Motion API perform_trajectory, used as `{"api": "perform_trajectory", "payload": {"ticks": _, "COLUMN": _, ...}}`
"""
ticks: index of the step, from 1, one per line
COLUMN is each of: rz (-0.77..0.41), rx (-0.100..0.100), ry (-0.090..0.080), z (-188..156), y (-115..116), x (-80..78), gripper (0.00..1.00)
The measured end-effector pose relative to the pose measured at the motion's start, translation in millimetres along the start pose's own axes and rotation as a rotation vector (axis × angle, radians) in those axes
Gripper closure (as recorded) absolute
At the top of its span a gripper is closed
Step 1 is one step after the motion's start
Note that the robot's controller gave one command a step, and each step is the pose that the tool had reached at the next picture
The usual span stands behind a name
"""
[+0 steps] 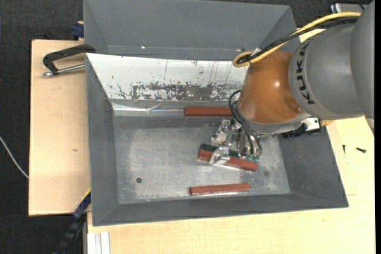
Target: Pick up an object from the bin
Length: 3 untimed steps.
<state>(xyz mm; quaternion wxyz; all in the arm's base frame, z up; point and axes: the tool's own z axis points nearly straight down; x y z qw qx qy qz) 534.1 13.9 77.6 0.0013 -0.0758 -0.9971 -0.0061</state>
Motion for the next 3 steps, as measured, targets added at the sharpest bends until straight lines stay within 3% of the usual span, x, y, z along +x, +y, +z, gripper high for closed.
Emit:
{"api": "perform_trajectory", "payload": {"ticks": 1, "rz": 0.001, "rx": 0.000, "ry": 0.000, "z": 0, "y": 0, "x": 0.0, "gripper": 1.00}}
{"api": "perform_trajectory", "payload": {"ticks": 2, "rz": 0.053, "rx": 0.010, "ry": -0.002, "z": -28, "y": -21, "x": 16.8, "gripper": 1.00}}
{"api": "perform_trajectory", "payload": {"ticks": 3, "rz": 0.129, "rx": 0.009, "ry": -0.010, "z": -190, "y": 5, "x": 8.6, "gripper": 1.00}}
